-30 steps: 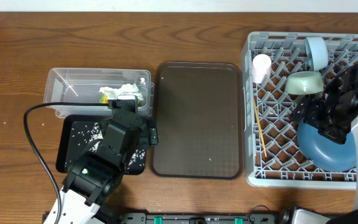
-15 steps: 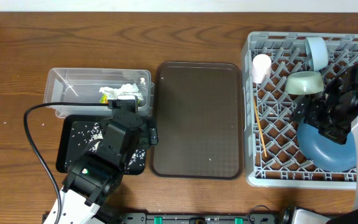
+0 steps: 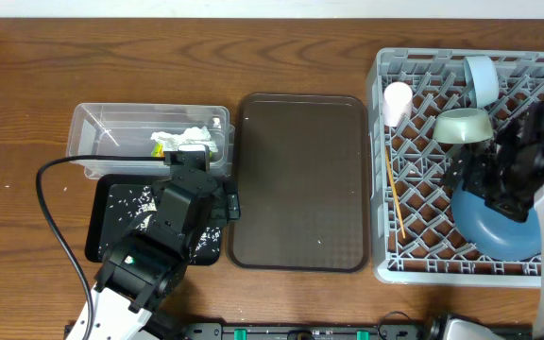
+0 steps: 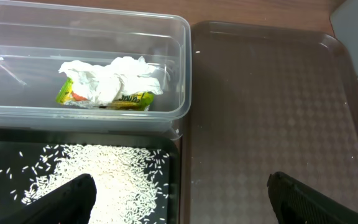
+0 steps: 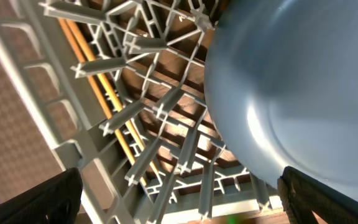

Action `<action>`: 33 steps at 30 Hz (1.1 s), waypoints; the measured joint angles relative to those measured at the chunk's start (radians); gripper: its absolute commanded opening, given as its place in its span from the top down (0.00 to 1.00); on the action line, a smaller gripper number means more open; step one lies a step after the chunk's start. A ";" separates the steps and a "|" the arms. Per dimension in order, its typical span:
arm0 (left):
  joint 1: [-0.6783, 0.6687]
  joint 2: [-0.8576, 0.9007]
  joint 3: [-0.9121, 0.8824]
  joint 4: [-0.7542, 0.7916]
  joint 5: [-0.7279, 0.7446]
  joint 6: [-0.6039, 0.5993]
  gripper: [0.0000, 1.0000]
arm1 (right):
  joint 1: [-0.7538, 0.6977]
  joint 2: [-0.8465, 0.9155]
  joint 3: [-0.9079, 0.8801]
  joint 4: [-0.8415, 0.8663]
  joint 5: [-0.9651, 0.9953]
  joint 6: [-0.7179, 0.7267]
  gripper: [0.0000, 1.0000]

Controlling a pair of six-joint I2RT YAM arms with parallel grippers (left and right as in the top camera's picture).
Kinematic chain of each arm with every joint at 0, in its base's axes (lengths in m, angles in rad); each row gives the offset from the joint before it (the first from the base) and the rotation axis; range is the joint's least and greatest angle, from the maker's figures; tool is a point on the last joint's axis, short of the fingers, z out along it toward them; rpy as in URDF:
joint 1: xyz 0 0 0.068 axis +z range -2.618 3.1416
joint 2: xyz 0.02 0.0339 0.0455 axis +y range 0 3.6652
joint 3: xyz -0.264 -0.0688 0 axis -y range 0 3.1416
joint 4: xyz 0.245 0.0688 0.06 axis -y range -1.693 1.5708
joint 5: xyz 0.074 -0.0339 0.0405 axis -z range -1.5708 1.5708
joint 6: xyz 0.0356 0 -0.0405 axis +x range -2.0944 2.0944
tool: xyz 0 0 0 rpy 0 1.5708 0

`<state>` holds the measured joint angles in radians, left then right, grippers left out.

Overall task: Sort waste into correct bins and load items into the dishwasher rack
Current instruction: 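Open the right gripper and withdraw it down from the plate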

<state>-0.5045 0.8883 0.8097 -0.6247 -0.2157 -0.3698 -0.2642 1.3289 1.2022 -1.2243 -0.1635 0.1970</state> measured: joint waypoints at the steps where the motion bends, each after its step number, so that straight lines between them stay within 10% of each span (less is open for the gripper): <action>1: 0.000 0.000 0.000 0.000 0.000 0.000 0.09 | 0.002 -0.029 -0.006 0.001 0.000 0.000 0.01; 16: 0.000 0.000 0.000 0.000 0.000 0.000 0.09 | 0.324 -0.552 -0.176 -0.002 0.000 0.000 0.01; 33: 0.000 0.000 0.000 0.000 0.000 0.000 0.09 | 0.333 -0.874 -0.377 0.177 0.022 0.000 0.01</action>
<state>-0.5045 0.8883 0.8097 -0.6243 -0.2157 -0.3698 0.0685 0.4553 0.8249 -1.0473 -0.1417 0.1967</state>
